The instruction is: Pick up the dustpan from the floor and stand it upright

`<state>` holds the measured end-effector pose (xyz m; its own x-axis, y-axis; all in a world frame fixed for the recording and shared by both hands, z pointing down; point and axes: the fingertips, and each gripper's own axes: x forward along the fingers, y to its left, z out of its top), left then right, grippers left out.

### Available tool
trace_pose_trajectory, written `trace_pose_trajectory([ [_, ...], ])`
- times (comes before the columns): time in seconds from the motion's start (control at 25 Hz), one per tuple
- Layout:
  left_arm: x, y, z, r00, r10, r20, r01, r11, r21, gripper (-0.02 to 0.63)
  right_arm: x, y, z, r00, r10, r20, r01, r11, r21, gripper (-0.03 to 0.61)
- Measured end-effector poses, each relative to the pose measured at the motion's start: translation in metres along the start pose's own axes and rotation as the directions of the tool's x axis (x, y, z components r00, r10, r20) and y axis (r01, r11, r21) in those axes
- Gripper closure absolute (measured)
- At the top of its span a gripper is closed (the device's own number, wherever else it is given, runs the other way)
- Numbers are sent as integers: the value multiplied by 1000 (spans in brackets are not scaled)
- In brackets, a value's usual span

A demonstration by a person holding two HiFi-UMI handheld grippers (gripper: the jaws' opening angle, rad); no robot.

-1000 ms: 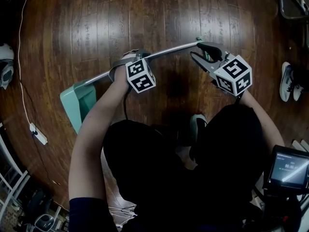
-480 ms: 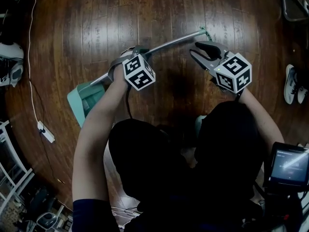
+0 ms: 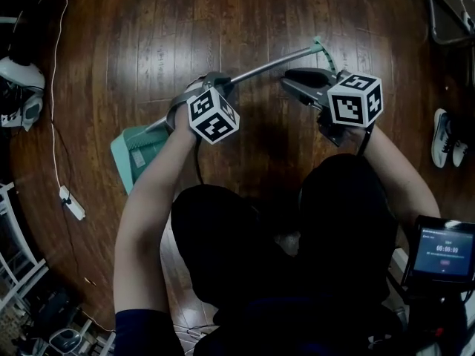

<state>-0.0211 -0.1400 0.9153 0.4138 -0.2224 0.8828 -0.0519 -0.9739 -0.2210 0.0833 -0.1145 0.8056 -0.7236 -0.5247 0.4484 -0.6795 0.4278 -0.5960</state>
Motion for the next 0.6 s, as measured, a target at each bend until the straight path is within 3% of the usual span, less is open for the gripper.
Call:
trace_pose_trajectory([
  [0.28,-22,32,17,996,73,43,-70,996,-50,532,12,29,29,998,65,15,-63,992,-108,479],
  [0.6,-60,63,41,980,160,119,-152,985,-78,532,17,24,66,997,12,80,0,988,-157,460],
])
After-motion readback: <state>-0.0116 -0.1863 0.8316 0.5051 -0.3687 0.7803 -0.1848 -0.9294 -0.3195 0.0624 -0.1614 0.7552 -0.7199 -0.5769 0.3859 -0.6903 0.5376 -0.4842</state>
